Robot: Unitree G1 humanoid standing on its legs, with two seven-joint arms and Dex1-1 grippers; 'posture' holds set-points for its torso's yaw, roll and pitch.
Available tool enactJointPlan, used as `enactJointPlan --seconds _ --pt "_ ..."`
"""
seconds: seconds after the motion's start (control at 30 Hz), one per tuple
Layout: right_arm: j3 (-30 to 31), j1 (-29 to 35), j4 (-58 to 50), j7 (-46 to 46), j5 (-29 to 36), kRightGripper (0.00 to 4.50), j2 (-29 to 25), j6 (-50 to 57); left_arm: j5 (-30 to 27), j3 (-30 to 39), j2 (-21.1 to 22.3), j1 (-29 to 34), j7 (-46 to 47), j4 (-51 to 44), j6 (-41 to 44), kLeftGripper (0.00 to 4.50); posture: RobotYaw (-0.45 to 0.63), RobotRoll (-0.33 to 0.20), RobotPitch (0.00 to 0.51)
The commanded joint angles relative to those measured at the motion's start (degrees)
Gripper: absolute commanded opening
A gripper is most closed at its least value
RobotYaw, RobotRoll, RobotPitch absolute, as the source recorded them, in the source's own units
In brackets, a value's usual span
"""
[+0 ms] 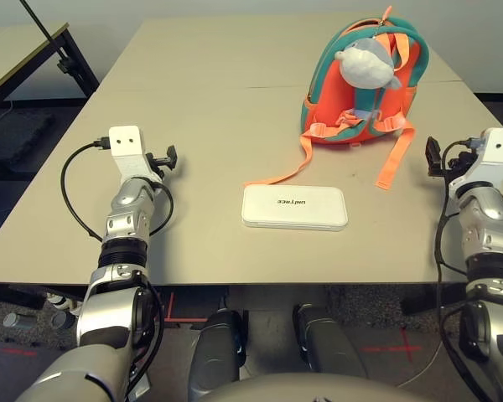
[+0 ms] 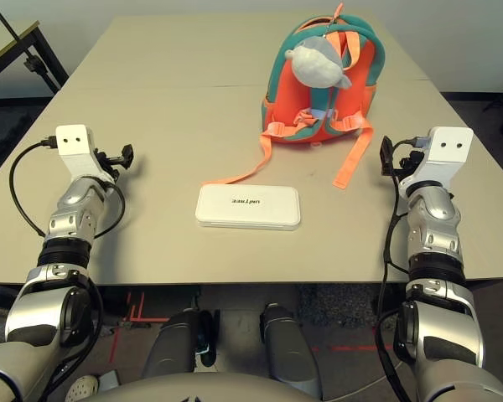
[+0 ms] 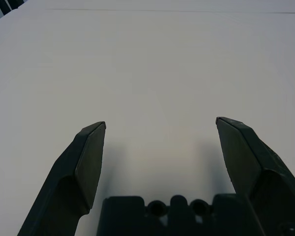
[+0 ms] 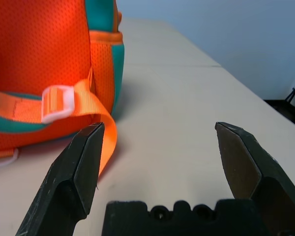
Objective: Put the pencil case into the backpack and zip it.
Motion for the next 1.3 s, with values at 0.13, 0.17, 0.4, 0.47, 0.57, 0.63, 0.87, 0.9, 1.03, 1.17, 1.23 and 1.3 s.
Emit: enactJointPlan --seconds 0.13,0.17,0.4,0.47,0.57,0.63,0.87,0.9,1.03,1.17,1.23,1.3 --pt "0.43 -0.64 1.66 -0.27 -0.55 4.46 -0.02 -0.98 0.21 -0.04 0.03 -1.03 -0.80 2.11 -0.57 4.50 -0.21 0.000 0.104" --pt "0.43 -0.65 1.60 -0.33 -0.55 4.46 0.09 -1.01 0.22 -0.02 0.11 -1.18 -0.96 2.50 -0.73 4.50 -0.21 0.000 0.104" --pt "1.26 -0.05 -0.14 0.91 -0.68 4.46 0.49 -0.76 -2.07 0.87 -0.37 -2.98 -3.42 1.90 1.32 4.50 -0.17 0.000 0.099" --pt "1.44 0.02 -0.49 1.19 -0.66 4.46 0.54 -0.51 -4.58 1.75 -0.72 -3.18 -5.11 -0.02 4.47 4.50 -0.16 0.000 0.099" --pt "2.29 0.40 -1.96 2.34 -0.42 4.46 0.74 0.14 -9.35 2.51 -0.74 -2.66 -8.90 -5.46 12.48 4.50 -0.15 0.000 0.096" --pt "2.98 0.90 -2.82 3.23 -0.52 4.46 0.72 0.25 -12.93 3.30 -0.55 -2.50 -10.96 -8.82 19.23 4.50 -0.16 0.000 0.096" --pt "3.37 1.65 -4.05 4.33 -0.52 4.46 0.89 0.92 -28.49 5.60 1.92 -1.59 -17.14 -17.25 51.25 4.50 -0.17 0.000 0.093" --pt "3.40 1.76 -4.15 4.42 -0.53 4.46 0.95 0.99 -29.64 5.73 2.05 -1.23 -17.75 -17.81 54.02 4.50 -0.17 0.000 0.089" --pt "3.82 2.35 -4.44 5.03 -0.76 4.46 0.99 1.45 -35.05 6.42 2.37 -0.96 -20.83 -18.02 66.23 4.50 -0.17 0.000 0.081" --pt "4.72 3.24 -5.22 6.28 -0.98 4.46 0.38 2.60 -36.19 4.52 3.13 -0.96 -23.28 -17.21 73.47 4.50 -0.18 0.000 0.077" --pt "5.13 3.84 -5.95 7.09 -0.88 4.46 0.09 3.64 -36.34 4.34 3.17 -1.43 -23.88 -16.07 76.00 4.50 -0.18 0.000 0.077" --pt "5.41 4.39 -6.68 7.71 -0.92 4.46 0.00 4.36 -35.90 3.42 3.41 -1.72 -24.38 -15.24 78.08 4.50 -0.19 0.000 0.079"
